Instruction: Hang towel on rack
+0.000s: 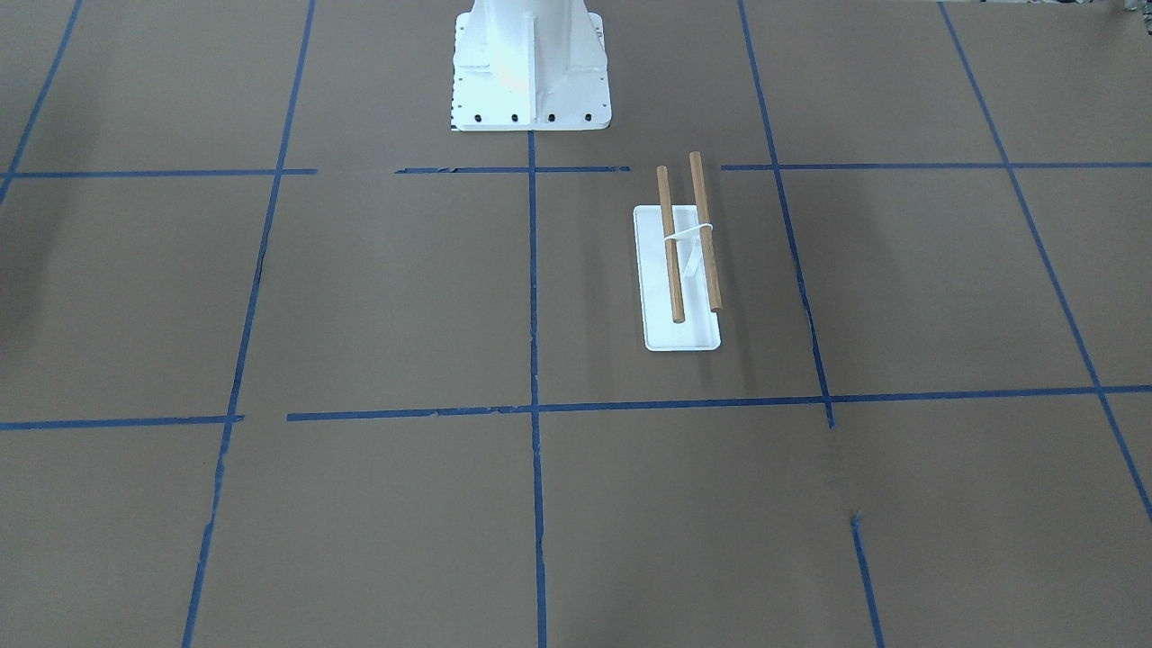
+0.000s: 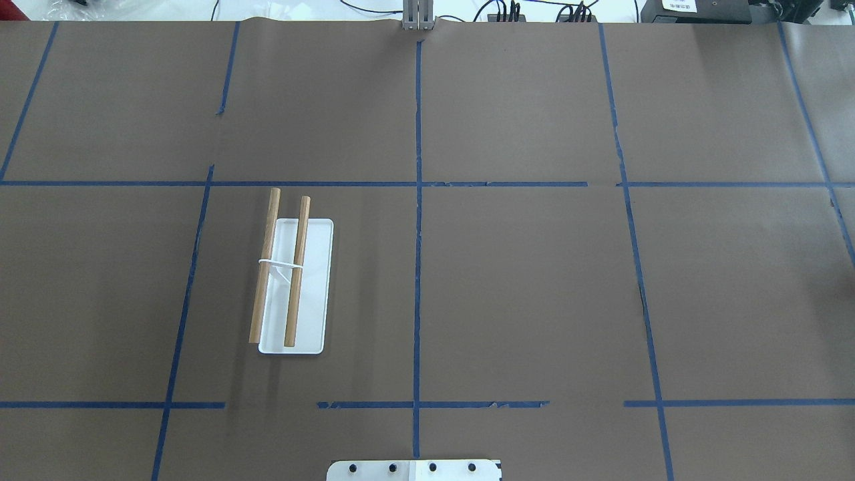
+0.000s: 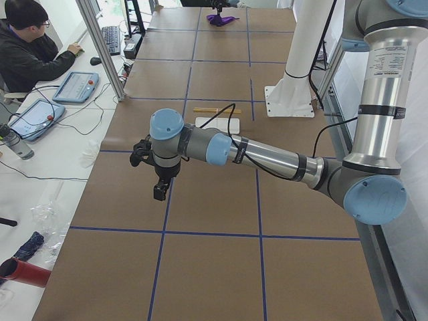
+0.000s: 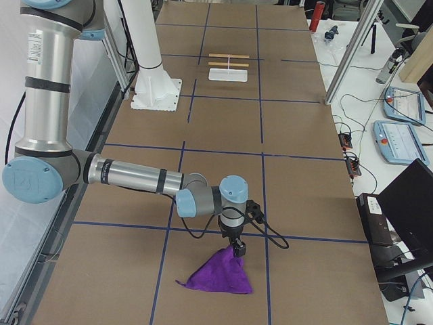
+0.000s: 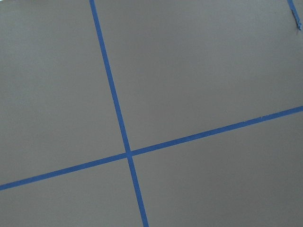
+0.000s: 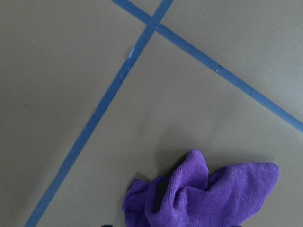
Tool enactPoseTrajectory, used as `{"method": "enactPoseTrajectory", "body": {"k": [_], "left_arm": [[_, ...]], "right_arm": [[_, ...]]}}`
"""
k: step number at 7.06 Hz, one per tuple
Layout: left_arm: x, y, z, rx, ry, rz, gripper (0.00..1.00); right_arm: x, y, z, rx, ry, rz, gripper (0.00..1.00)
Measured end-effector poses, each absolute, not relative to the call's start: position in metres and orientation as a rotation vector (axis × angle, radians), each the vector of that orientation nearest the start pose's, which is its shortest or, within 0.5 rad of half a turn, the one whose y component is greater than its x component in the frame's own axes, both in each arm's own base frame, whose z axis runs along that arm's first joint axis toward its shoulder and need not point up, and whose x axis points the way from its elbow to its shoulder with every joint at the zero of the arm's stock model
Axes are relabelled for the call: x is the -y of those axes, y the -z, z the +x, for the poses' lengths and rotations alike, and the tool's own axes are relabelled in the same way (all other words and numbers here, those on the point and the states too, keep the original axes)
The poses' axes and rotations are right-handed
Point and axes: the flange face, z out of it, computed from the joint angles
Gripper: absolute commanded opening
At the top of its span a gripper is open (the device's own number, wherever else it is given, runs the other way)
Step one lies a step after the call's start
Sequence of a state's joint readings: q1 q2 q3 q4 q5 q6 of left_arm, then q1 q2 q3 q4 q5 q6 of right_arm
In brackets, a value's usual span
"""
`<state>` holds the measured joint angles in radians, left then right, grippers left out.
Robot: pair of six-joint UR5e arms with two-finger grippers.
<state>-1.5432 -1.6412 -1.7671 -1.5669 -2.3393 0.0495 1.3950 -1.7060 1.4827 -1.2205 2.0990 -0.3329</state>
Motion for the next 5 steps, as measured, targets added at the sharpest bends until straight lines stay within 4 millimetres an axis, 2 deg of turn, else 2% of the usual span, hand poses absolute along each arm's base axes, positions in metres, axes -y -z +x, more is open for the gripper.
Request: {"method": "enactPoseTrajectory", "body": {"k": [2, 4, 5], "left_arm": [[0.5245, -0.5238, -0.0496, -0.762, -0.174, 0.263, 1.0], [0.5243, -0.5227, -0.0501, -0.762, -0.174, 0.265, 1.0], [0.5244, -0.5219, -0.0502, -0.762, -0.175, 0.267, 1.0]], "right_arm": [[0.4395, -0.76, -0.0051, 0.503, 0.57, 0.16, 0.0], [0.4401, -0.76, -0.0052, 0.479, 0.601, 0.17, 0.0], [0.4434, -0.7524, -0.0056, 0.475, 0.61, 0.186, 0.0]]}}
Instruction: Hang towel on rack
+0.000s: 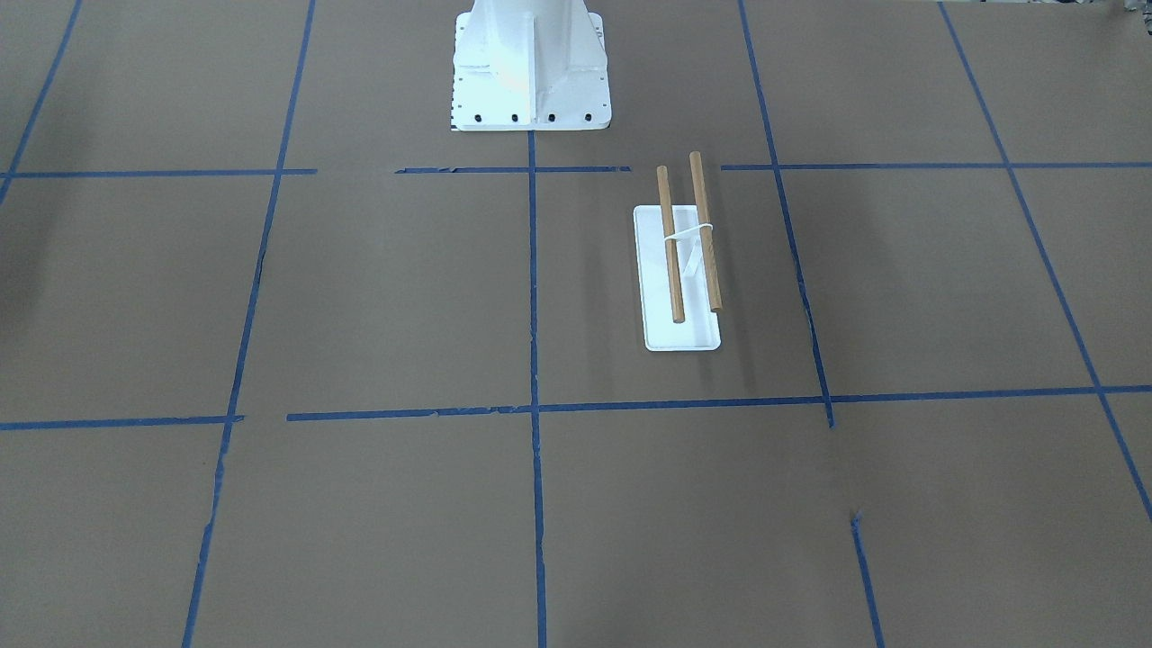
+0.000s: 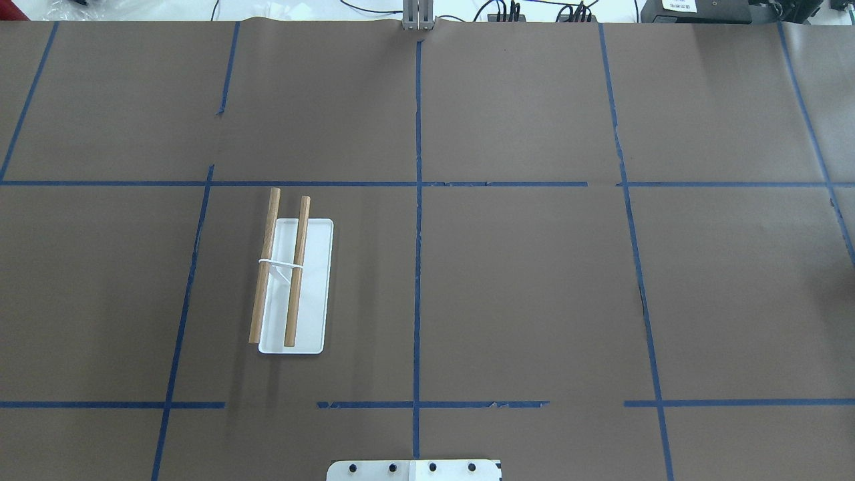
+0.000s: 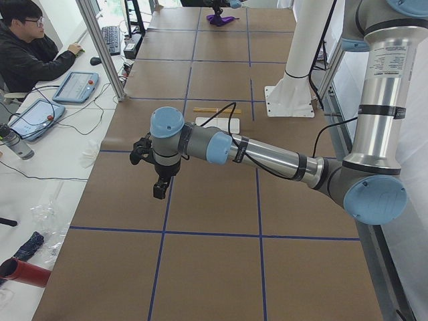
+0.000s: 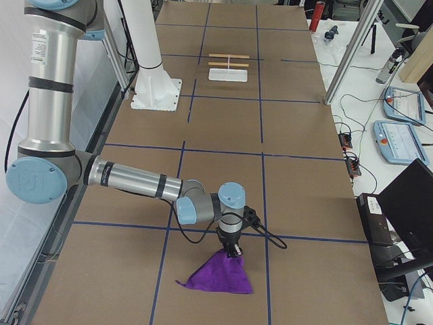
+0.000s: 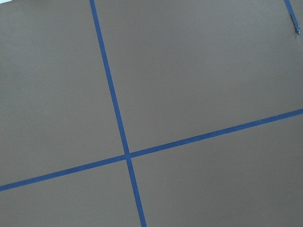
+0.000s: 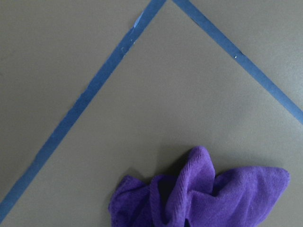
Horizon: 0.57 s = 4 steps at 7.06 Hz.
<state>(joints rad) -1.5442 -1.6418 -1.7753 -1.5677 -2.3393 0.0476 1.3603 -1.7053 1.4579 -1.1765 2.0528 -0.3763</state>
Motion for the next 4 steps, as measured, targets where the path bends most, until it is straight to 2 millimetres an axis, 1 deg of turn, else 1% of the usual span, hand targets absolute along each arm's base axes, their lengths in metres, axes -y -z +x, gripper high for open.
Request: {"method": "enactPoseTrajectory", "body": {"k": [1, 2, 3, 4], "left_arm": [[0.525, -0.521, -0.05, -0.761, -0.176, 0.27, 1.0], [0.526, -0.518, -0.05, -0.76, -0.186, 0.29, 1.0], [0.53, -0.514, -0.049, -0.759, -0.206, 0.343, 1.0], [0.534, -0.51, -0.049, -0.76, -0.218, 0.403, 1.0]], "right_arm": [[0.45, -0.737, -0.007, 0.474, 0.617, 0.216, 0.0], [0.459, -0.714, -0.009, 0.477, 0.621, 0.253, 0.0], [0.472, -0.684, -0.012, 0.478, 0.623, 0.288, 0.0], [0.493, -0.646, -0.018, 0.486, 0.621, 0.307, 0.0]]}}
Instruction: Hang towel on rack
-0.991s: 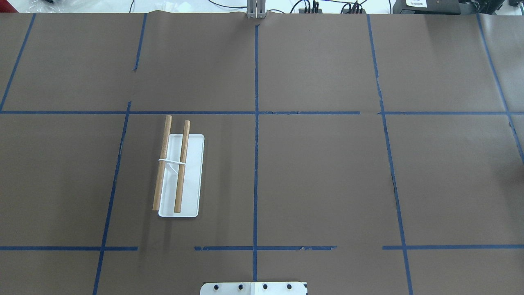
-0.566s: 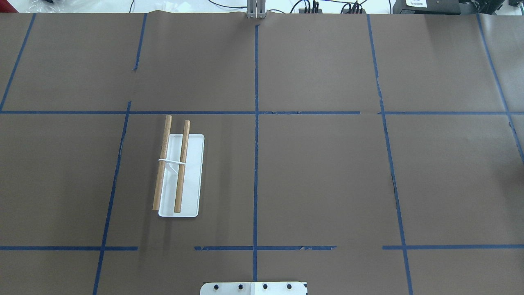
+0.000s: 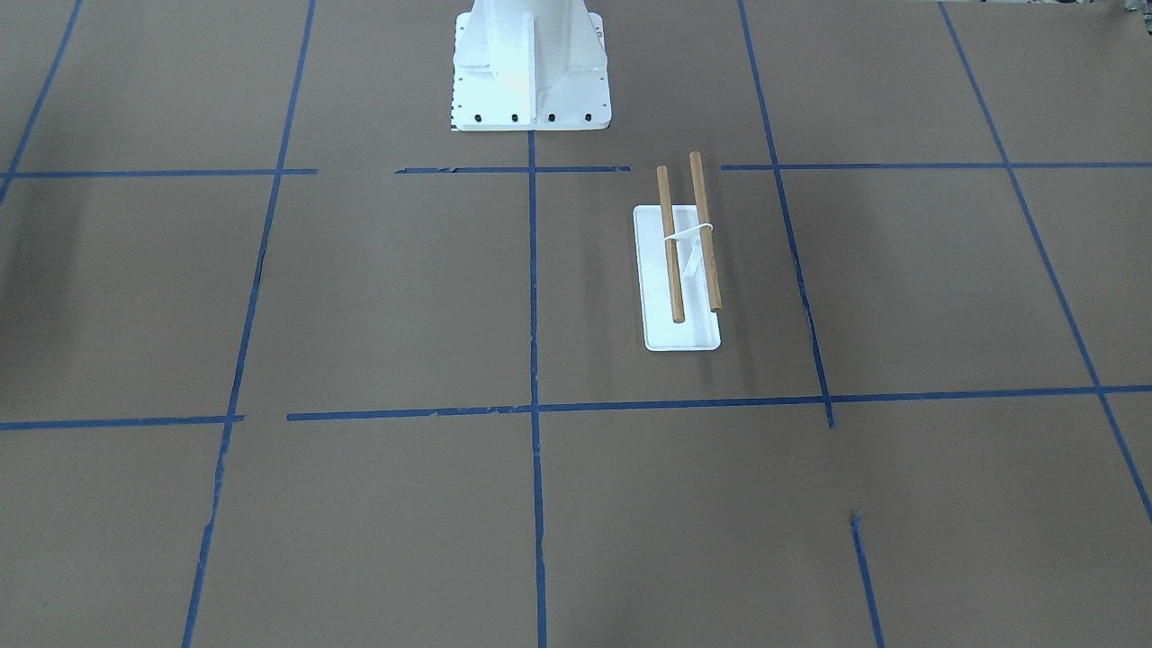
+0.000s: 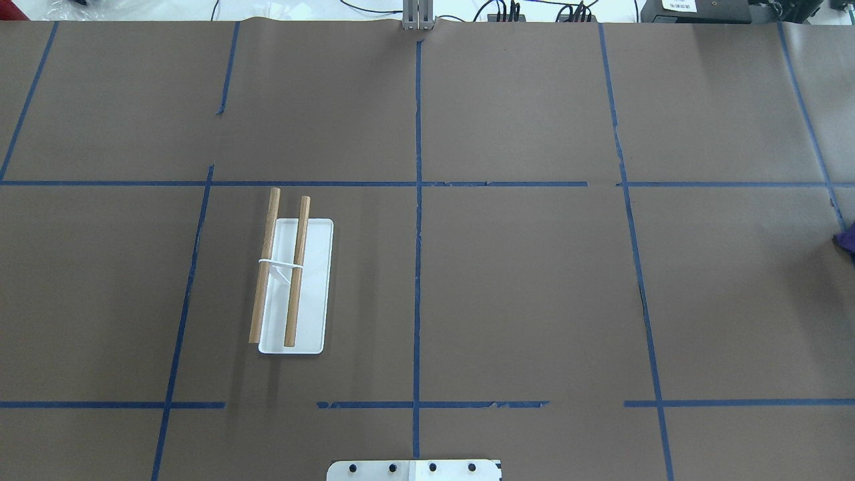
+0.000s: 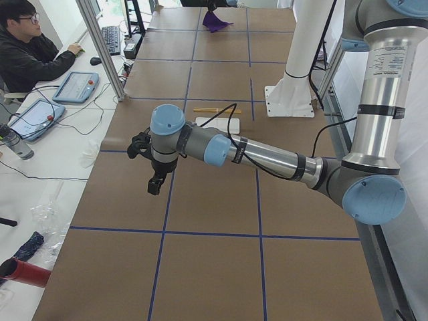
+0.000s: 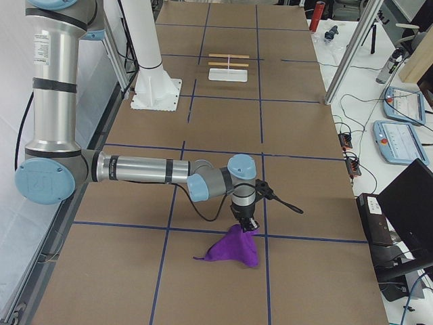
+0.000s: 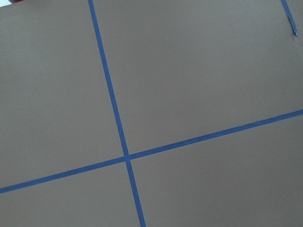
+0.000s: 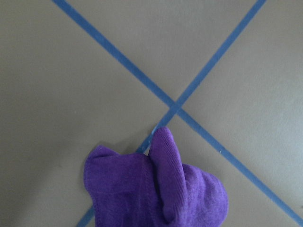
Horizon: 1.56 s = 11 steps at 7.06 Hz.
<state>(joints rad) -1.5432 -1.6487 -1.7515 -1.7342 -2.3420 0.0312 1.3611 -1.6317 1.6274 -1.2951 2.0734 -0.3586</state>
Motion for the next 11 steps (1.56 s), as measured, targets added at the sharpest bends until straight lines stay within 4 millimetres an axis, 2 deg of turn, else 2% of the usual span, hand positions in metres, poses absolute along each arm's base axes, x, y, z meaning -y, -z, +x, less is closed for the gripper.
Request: {"method": "enactPoseTrajectory", "body": {"k": [2, 3, 4, 6, 7, 9, 11], "left_arm": [[0.539, -0.493, -0.046, -0.787, -0.183, 0.478, 1.0], [0.541, -0.477, -0.037, -0.826, -0.175, 0.506, 1.0], [0.546, -0.457, -0.015, -0.879, -0.198, 0.52, 1.0], [0.568, -0.394, 0.058, -1.005, -0.178, 0.46, 1.0], [0.575, -0.362, 0.093, -1.06, -0.12, 0.404, 1.0], [0.578, -0.301, 0.155, -1.164, 0.057, 0.242, 1.0], [0.567, -0.246, 0.226, -1.237, 0.24, 0.035, 1.0]], "right_arm": [[0.542, -0.558, -0.041, 0.58, 0.579, 0.344, 0.0], [0.559, -0.513, -0.066, 0.657, 0.562, 0.374, 0.0], [0.572, -0.461, -0.102, 0.714, 0.602, 0.429, 0.0], [0.585, -0.349, -0.186, 0.798, 0.68, 0.53, 0.0], [0.583, -0.311, -0.219, 0.831, 0.681, 0.545, 0.0], [0.568, -0.254, -0.267, 0.852, 0.717, 0.604, 0.0], [0.522, -0.203, -0.323, 0.824, 0.73, 0.694, 0.0]]}}
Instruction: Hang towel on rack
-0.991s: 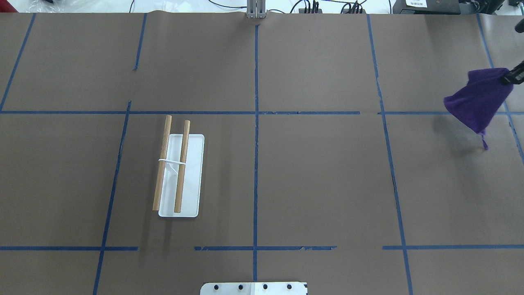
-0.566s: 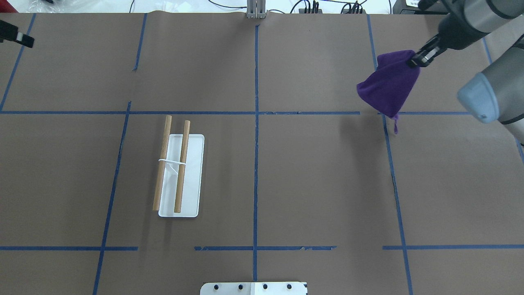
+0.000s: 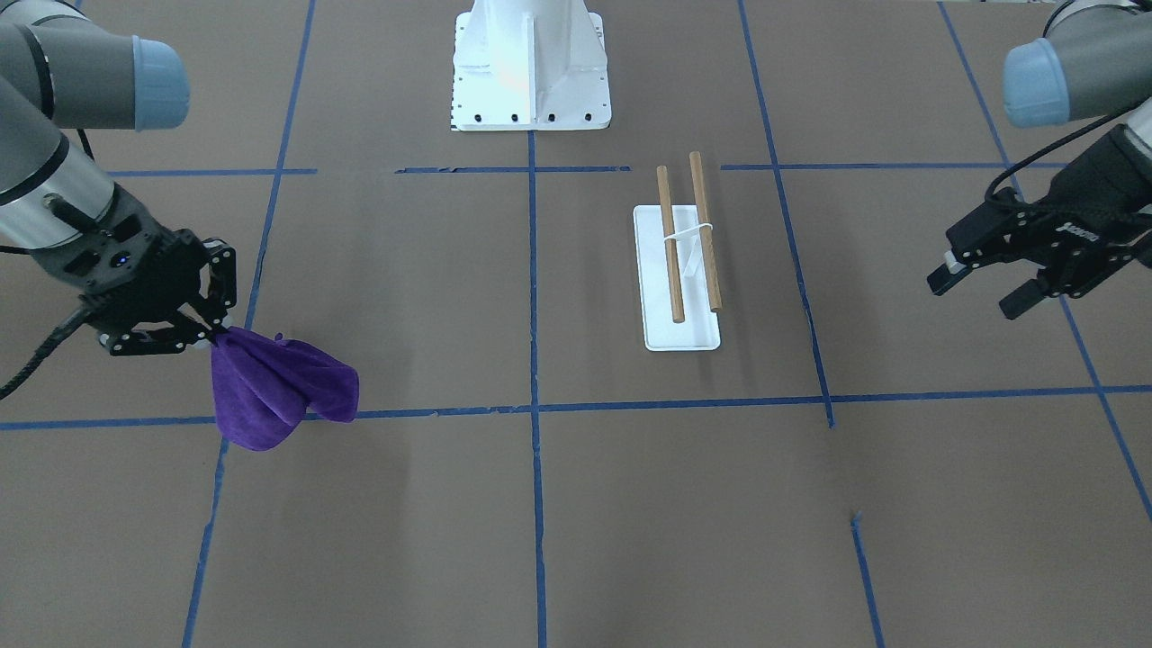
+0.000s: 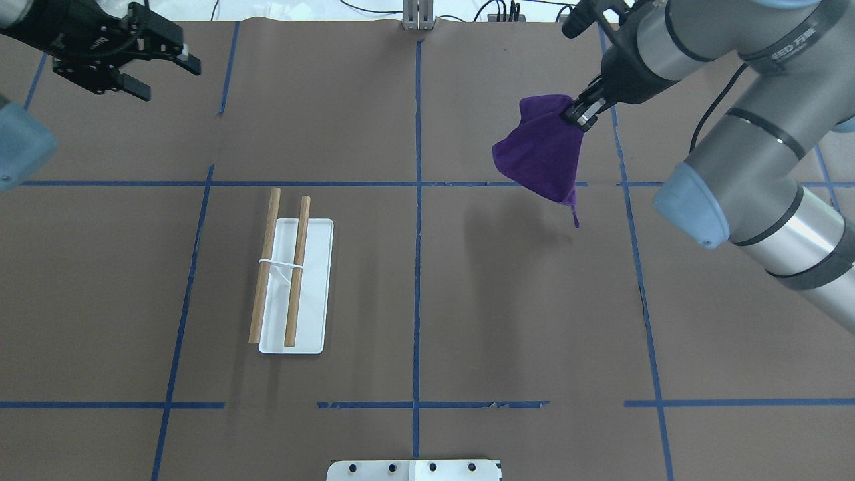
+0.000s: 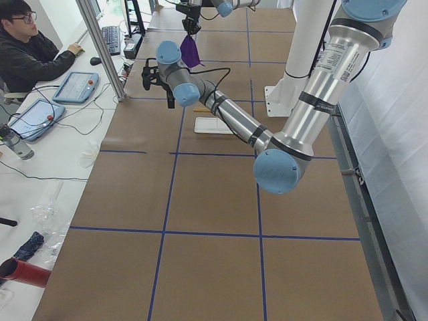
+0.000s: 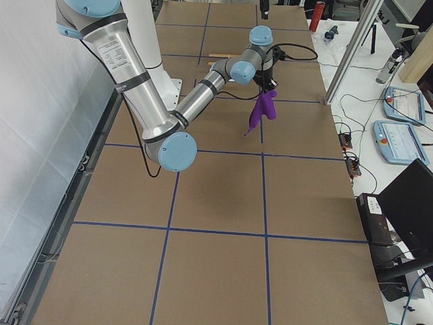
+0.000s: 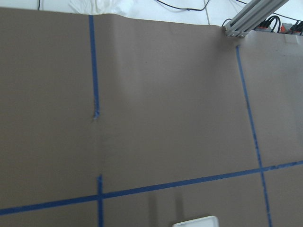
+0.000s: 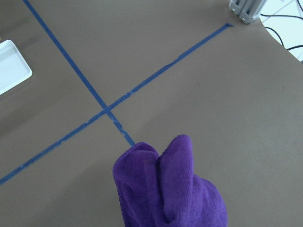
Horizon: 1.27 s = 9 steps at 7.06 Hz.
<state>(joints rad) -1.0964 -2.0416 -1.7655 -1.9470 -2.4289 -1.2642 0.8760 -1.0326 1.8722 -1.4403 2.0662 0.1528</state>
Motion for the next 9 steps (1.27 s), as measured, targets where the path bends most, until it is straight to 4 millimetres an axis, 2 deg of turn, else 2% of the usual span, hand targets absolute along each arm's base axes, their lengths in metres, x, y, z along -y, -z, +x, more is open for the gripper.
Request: {"method": "enactPoseTrajectory", "body": {"k": [3, 4, 6, 8, 9], "left_arm": [[0.543, -0.178, 0.331, -1.262, 0.47, -0.179, 1.0], [0.536, -0.165, 0.359, -1.259, 0.517, -0.22, 1.0], [0.522, -0.152, 0.4, -1.246, 0.56, -0.269, 1.0], [0.502, -0.151, 0.429, -1.234, 0.537, -0.3, 1.0], [0.493, -0.149, 0.439, -1.231, 0.524, -0.315, 0.89]], "right_arm": [[0.429, -0.151, -0.416, 0.73, 0.78, 0.874, 0.0], [0.403, -0.134, -0.435, 0.721, 0.787, 0.924, 0.0], [0.382, -0.113, -0.448, 0.737, 0.788, 0.967, 0.0], [0.379, -0.107, -0.45, 0.744, 0.788, 0.976, 0.0], [0.379, -0.106, -0.45, 0.744, 0.788, 0.976, 0.0]]}}
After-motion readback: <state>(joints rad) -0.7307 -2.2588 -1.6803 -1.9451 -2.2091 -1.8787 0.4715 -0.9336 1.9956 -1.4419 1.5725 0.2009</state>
